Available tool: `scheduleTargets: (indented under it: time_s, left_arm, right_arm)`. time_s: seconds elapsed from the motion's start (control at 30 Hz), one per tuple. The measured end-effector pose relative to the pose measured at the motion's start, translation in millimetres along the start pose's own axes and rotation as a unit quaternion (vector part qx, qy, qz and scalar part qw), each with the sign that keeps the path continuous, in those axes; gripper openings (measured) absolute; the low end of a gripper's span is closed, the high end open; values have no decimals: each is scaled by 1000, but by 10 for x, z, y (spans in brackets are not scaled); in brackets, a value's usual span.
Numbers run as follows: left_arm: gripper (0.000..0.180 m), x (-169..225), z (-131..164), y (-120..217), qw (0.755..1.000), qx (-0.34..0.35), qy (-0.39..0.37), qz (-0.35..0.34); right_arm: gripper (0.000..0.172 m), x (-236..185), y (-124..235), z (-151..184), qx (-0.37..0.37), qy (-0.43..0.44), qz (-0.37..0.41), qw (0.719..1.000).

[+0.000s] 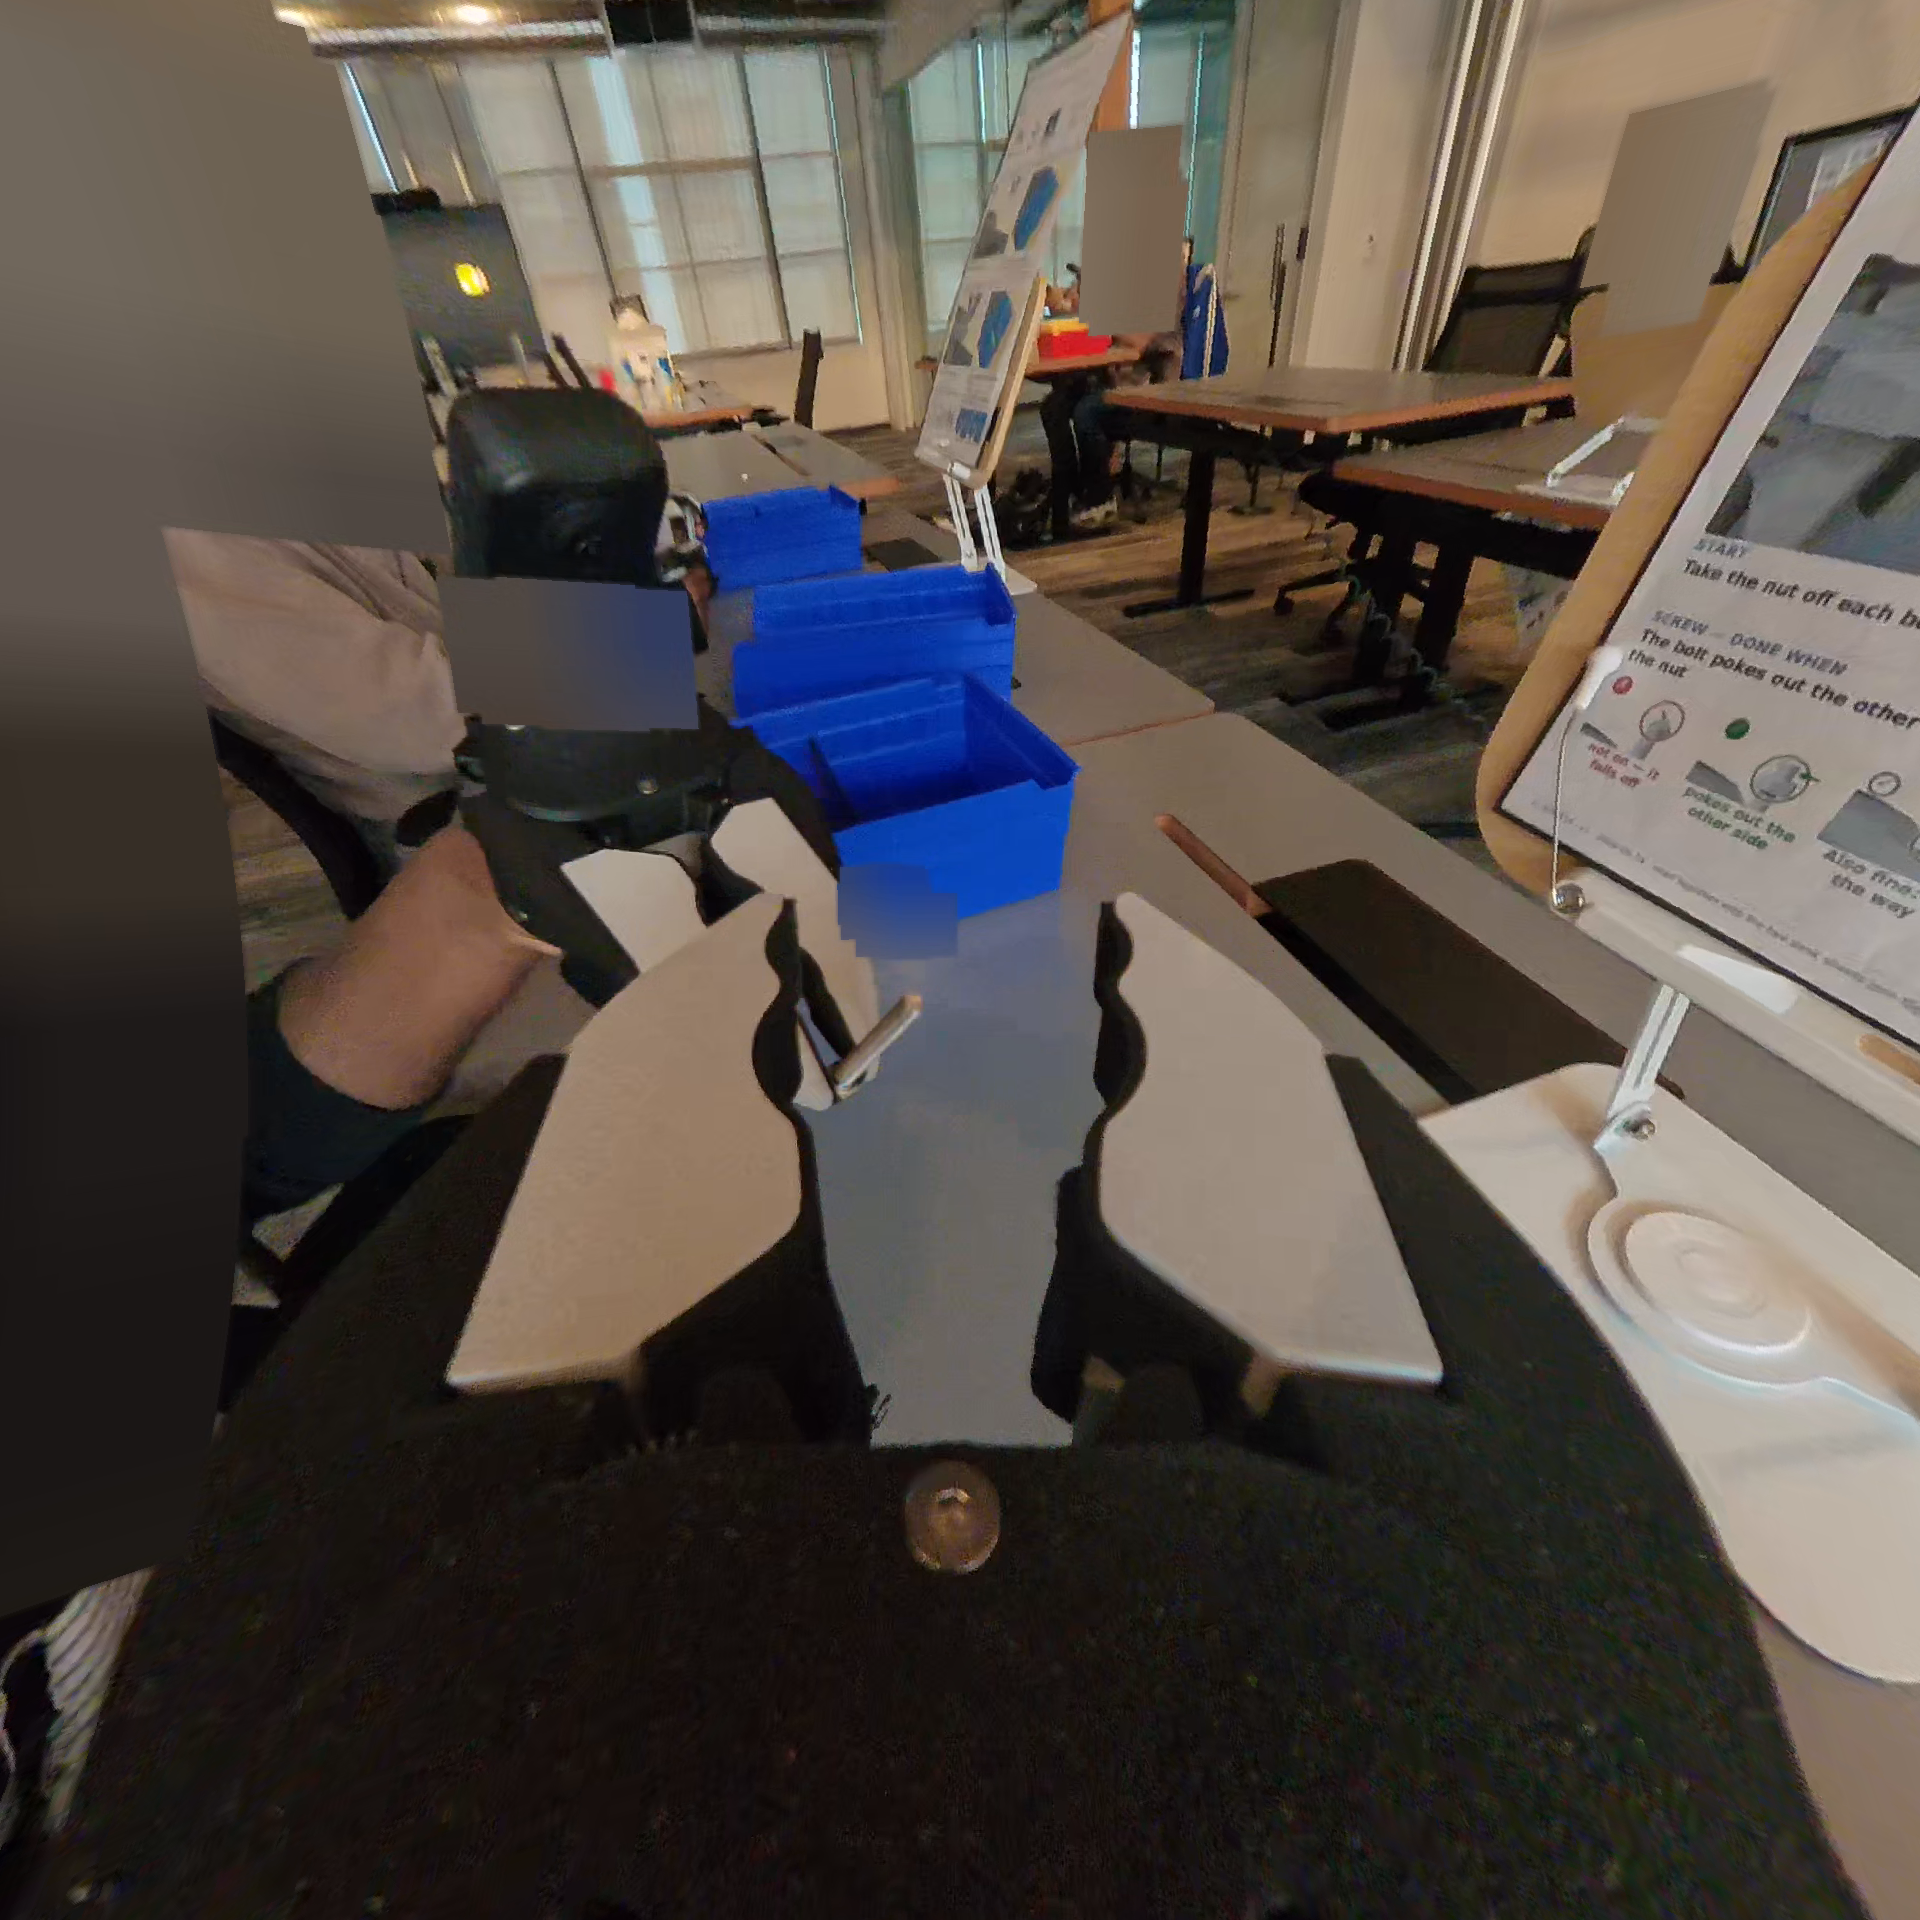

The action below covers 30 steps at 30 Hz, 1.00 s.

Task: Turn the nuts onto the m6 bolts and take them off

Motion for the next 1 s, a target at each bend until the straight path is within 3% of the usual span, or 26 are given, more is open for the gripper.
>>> scheduleTargets:
  time_s: [0.17,0.27,0.5,0.7,1.0]
  left_arm:
    - [8,-36,461,-81,995,-58,70,-48]
    - [8,-12,737,-158,988,-86,117,-47]
    - [8,18,1236,-197,963,-170,175,-114]
    - [8,59,1449,-184,936,-256,182,-161]
    - [9,98,1627,-193,908,-336,178,-176]
  right_arm:
    - [57,-24,-5,46,-37,25,10,999]
    - [58,-61,25,31,-35,39,9,999]
    - [59,-73,98,-7,-28,47,12,998]
    - [61,-60,150,-29,-25,53,18,998]
    - [65,-2,212,-51,-20,52,39,998]
Point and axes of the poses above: each gripper's, where its closed fingertips meet, y back along the fingers, z out of its underside, x = y × z across the jaws, the point moved 7 cm from there along y, back along the fingers, and after that the axes turned 11 degrees about z, right-handed, at the moved point
